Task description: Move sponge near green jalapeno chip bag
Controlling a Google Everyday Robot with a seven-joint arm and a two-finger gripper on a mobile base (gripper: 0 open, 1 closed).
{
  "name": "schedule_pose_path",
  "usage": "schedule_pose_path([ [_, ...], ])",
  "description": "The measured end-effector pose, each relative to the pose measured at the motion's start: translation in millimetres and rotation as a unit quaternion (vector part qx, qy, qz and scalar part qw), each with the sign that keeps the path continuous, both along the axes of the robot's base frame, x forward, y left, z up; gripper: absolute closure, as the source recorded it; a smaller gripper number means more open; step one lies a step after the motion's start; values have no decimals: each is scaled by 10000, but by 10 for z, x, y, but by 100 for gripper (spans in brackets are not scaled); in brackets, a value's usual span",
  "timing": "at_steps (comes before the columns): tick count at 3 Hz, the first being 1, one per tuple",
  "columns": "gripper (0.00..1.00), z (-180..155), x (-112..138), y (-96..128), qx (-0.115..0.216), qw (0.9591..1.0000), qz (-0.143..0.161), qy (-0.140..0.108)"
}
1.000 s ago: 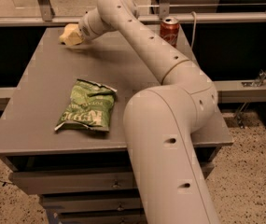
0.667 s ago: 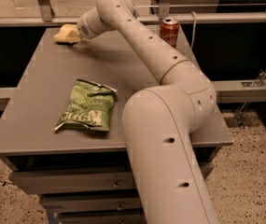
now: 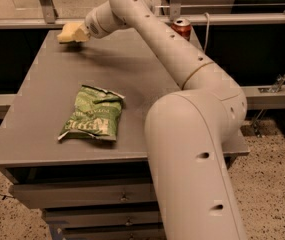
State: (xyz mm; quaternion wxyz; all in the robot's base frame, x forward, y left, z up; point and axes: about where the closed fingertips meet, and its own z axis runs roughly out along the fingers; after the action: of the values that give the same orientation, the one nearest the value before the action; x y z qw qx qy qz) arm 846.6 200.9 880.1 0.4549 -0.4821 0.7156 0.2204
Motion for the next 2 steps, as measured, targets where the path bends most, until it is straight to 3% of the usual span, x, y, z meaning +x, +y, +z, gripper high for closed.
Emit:
schedule_pose_path([
  [2,100,305,-813,-586,35,9962,867,98],
])
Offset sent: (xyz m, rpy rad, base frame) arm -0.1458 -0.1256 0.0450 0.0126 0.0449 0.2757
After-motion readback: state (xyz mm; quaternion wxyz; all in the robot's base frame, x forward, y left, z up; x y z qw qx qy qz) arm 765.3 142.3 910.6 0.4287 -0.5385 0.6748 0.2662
